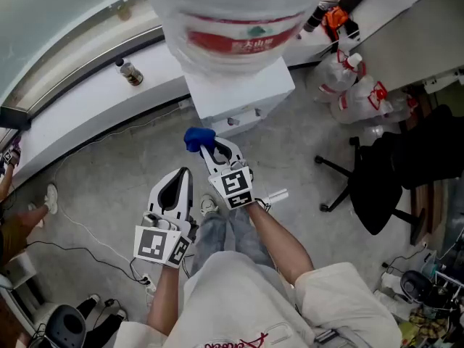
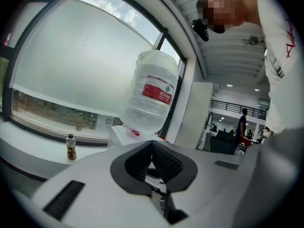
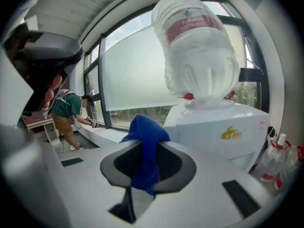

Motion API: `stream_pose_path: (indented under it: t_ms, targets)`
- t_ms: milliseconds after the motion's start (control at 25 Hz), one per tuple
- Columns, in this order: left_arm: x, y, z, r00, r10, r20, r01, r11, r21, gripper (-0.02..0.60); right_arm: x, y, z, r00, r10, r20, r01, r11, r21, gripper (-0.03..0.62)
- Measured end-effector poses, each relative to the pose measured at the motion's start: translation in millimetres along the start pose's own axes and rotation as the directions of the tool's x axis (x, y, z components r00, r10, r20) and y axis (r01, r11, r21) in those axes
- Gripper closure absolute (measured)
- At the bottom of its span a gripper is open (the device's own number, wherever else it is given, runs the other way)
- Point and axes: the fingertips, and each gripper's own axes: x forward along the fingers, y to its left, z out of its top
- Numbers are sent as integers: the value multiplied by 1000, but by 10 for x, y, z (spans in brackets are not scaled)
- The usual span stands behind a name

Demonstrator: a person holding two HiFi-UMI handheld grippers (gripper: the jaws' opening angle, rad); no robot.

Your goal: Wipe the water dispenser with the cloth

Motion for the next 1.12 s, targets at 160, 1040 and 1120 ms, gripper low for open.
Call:
stream_pose_path:
  t_ms: [160,1040,1120]
  targets:
    - [-157,186,-12,999,50,-1,-50,999,0,571,277,96,-144,999,29,-40,-29,1000,2,514]
    - [610,-356,-77,997,-65,-42,65,998,17,571,-463,-2283,-197,940,-338,-39,340,934,108,514]
    - [661,-422,-63,996,-72,-44,73,997,21,571,-551,-2492,-212,930,-365,-46,368,922,120,514]
